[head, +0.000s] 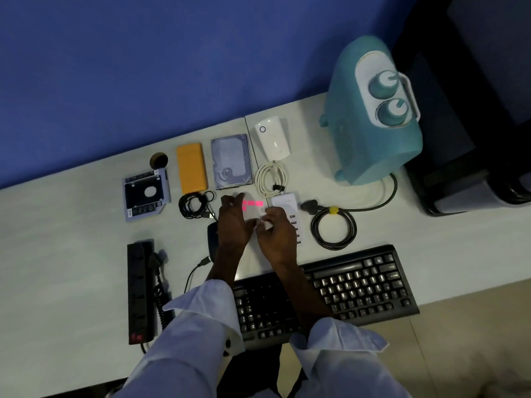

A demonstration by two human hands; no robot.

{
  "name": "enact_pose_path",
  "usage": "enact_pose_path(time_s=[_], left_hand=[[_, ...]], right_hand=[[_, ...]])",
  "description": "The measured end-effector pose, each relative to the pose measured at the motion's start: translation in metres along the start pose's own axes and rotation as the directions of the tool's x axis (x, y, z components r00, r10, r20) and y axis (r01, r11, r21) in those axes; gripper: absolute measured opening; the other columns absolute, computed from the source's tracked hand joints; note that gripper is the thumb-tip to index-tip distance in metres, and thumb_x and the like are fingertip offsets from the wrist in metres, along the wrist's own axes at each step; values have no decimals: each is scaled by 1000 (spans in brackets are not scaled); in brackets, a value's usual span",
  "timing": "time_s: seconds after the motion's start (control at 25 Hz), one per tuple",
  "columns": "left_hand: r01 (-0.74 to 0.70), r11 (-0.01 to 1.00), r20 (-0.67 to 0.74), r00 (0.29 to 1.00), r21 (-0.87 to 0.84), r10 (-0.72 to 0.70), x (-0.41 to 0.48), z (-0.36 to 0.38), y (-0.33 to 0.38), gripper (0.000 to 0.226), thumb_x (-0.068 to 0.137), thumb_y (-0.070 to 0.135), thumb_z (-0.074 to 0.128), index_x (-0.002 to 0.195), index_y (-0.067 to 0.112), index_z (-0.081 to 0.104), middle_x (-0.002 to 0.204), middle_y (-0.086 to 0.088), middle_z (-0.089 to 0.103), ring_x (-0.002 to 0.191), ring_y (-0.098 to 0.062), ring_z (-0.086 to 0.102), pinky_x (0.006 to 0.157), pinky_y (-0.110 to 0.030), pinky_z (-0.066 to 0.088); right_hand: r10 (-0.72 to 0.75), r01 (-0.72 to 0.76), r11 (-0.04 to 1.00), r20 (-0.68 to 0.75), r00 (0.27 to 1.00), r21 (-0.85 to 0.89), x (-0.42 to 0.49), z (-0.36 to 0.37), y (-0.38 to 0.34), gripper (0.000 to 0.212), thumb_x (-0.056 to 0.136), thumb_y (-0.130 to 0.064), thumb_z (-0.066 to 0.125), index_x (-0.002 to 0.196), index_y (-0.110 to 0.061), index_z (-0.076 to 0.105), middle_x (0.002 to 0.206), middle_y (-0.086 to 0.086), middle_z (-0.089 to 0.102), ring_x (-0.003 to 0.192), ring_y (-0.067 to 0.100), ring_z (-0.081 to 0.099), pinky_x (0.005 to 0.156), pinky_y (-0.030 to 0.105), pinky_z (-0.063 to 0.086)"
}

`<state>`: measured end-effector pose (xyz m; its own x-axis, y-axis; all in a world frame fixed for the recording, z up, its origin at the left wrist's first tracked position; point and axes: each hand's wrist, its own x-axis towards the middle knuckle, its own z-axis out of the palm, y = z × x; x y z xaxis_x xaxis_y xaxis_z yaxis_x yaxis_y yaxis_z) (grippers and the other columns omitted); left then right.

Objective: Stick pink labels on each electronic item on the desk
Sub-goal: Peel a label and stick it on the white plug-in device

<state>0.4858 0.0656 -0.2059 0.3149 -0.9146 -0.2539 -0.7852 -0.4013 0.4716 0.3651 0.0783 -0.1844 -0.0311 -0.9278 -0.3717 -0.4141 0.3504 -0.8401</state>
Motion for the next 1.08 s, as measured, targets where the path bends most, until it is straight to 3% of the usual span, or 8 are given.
enact_pose_path(time_s=[0.32,0.52,0.6,0.68,0.76,0.88,0.96,1.08], left_hand=[[2,951,38,999,-310,10,7,-6,-9,58,73,17,83,127,12,61,112,-8,73,103,-26,69,88,-36,55],[99,835,165,986,-541,-11,7,-32,-21,39,80,12,81,116,9,67,108,-9,74,95,-23,71,82,-26,57],[111,818,230,973,-565,27,8,-45,-24,40,79,12,82,116,7,66,101,-14,74,87,-23,71,76,-20,55],[93,814,247,967,-574,64,8,-54,-24,42,78,10,83,116,8,64,99,-15,74,83,-18,70,72,-16,55],[51,818,211,974,-573,87,6,-57,-22,45,77,13,84,116,7,63,104,-2,73,89,-11,70,74,-18,56],[-70,858,22,995,-509,94,2,-53,-23,42,76,23,85,109,6,66,100,30,61,95,0,66,76,-20,57],[-132,862,-69,991,-489,113,-4,-52,-21,33,79,22,83,105,7,68,97,25,64,92,-1,66,77,-20,57],[-138,849,-64,990,-510,123,-9,-49,-19,23,85,18,78,106,9,73,102,2,74,91,-11,70,84,-34,60]], right_hand=[[13,-12,1000,-48,999,5,2,20,-2,35,83,-21,68,116,-19,57,104,-2,70,96,14,68,86,41,56],[-44,47,999,-187,981,13,1,20,-10,42,81,-30,75,117,-15,59,107,-5,67,97,9,62,84,23,53],[13,-2,998,-174,985,62,5,20,-16,40,78,-36,78,111,-18,65,100,-8,68,87,5,59,77,19,49],[114,-100,982,-77,991,162,9,21,-19,27,78,-33,80,100,-18,74,81,-6,70,69,6,58,68,24,49],[175,-159,951,-40,984,265,12,23,-18,20,80,-25,79,91,-9,77,71,5,69,62,11,55,67,29,48],[225,-200,918,-34,974,341,12,24,-19,15,83,-16,76,96,-8,78,76,2,71,70,11,62,74,31,53],[257,-233,899,-15,966,372,12,22,-21,17,85,-13,74,102,-9,77,85,0,73,77,8,66,78,26,54],[280,-267,891,18,960,366,12,21,-21,17,88,-13,71,104,-8,75,88,2,72,76,6,64,76,24,50]])
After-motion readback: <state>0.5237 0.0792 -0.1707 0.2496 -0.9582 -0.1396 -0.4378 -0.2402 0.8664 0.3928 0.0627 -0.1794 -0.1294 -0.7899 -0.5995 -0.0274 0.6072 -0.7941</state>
